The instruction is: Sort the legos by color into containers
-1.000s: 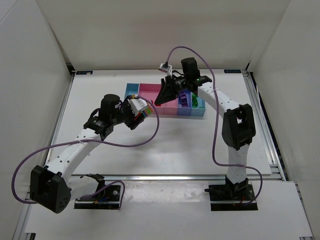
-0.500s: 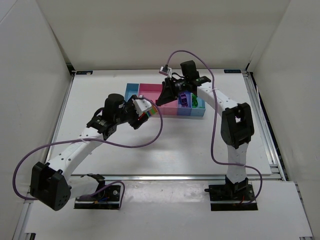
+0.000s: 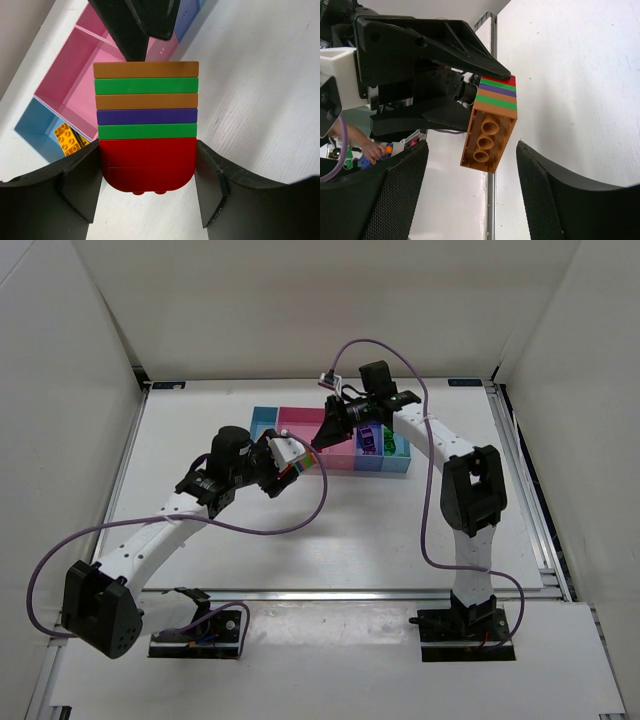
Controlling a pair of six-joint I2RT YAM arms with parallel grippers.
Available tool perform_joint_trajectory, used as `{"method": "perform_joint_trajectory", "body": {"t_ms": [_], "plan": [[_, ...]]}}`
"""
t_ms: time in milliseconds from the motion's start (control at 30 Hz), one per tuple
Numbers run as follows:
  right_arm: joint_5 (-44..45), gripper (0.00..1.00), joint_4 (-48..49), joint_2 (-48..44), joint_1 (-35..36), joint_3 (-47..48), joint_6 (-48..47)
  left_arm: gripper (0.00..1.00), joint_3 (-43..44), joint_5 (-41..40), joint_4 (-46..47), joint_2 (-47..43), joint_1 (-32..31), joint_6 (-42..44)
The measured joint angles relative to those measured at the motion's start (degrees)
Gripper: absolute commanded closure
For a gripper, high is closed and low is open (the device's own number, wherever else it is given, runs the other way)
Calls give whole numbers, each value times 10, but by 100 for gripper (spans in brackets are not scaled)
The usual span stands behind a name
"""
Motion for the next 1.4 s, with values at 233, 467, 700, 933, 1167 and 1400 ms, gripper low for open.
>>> {"method": "perform_joint_trajectory", "body": {"t_ms": [233,467,700,933,1167,1400], "plan": [[25,26,-23,1,13,9,-18,70,3,0,0,6,-1,0],[40,36,-31,7,18,10,-30,70,7,0,4,6,-1,0],[42,48,-36,9,18,10,-31,70,7,0,5,7,-1,2],[42,42,-36,9,18,10,-32,70,7,0,6,9,-1,2],[41,45,-37,9,17,10,-32,70,7,0,6,9,-1,2],[39,46,-37,9,10,10,-32,70,7,0,6,9,-1,2]]}}
